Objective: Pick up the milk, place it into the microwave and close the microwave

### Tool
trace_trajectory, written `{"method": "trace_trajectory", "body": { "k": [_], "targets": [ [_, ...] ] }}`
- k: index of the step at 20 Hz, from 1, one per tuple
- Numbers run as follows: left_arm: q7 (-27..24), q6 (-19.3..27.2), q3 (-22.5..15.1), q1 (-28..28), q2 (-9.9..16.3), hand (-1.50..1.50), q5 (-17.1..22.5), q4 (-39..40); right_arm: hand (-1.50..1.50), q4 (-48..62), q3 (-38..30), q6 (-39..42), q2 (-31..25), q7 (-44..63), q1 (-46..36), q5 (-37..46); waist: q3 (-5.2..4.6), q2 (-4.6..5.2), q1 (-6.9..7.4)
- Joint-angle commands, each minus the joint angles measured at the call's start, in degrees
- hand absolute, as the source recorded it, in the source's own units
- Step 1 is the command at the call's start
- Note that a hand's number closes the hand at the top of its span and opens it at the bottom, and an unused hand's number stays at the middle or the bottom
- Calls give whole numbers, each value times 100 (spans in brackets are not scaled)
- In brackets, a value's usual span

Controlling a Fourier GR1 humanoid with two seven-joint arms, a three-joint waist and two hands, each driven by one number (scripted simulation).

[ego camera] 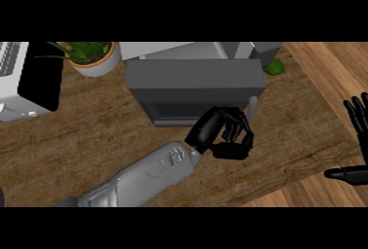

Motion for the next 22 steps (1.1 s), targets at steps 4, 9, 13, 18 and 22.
{"method": "trace_trajectory", "body": {
  "k": [4, 9, 13, 18, 22],
  "targets": [
    [-1, 209, 188, -735, -76, 150, 307, 320, -150, -150, 125, 520, -35, 14, -229, -245, 26, 88, -250],
    [46, 280, 271, -1035, -74, 150, 536, 511, -150, -321, 153, 605, -164, 188, -493, -369, 23, 153, -422],
    [108, 306, 341, -1302, -73, 150, 665, 732, -150, -412, 289, 784, -168, 303, -605, -459, 38, 201, -468],
    [34, 357, 441, -1572, -75, 150, 833, 871, -150, -629, 435, 1106, -274, 544, -779, -669, 48, 244, -571],
    [-22, 401, 445, -1690, -73, 150, 923, 930, -150, -753, 569, 1228, -348, 704, -834, -701, 59, 284, -665]
  ]
}}
